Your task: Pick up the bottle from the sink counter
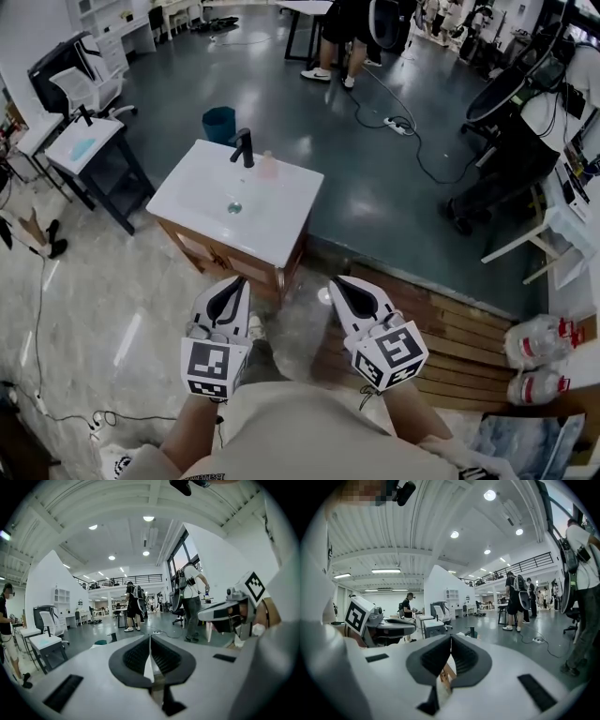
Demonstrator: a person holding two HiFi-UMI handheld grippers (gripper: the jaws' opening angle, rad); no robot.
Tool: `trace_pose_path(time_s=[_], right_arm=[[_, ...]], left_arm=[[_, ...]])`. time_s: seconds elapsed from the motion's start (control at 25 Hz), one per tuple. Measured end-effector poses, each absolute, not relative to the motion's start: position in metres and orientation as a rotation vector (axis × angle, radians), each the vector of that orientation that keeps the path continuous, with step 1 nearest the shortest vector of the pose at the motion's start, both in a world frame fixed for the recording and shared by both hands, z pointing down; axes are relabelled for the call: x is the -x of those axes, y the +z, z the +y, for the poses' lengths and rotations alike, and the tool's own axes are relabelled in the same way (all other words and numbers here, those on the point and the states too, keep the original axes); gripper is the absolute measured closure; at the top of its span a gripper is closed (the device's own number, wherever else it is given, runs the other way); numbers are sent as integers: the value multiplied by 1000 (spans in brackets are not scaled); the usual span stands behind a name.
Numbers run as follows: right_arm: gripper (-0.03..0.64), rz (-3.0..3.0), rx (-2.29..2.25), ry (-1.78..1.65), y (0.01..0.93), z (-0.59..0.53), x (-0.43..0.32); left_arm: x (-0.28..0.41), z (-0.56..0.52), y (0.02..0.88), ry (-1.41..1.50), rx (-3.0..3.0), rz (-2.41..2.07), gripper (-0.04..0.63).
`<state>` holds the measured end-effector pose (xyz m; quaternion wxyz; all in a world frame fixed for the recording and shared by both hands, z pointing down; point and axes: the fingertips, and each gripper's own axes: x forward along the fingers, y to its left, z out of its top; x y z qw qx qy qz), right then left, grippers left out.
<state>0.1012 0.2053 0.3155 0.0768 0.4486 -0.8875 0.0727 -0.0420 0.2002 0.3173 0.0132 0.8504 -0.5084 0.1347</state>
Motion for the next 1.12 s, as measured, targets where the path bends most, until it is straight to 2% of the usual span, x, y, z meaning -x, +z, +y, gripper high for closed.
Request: trace_pose_path(time_s=[0.8,1.12], right_arm=[[620,-2505,-1462,269,311,-49,-16],[620,-2476,-1506,250,309,-116,5]], left_arm=[[129,-51,326,491,-2684,-1364,581],[146,-117,328,503,-2722,-1315,581]])
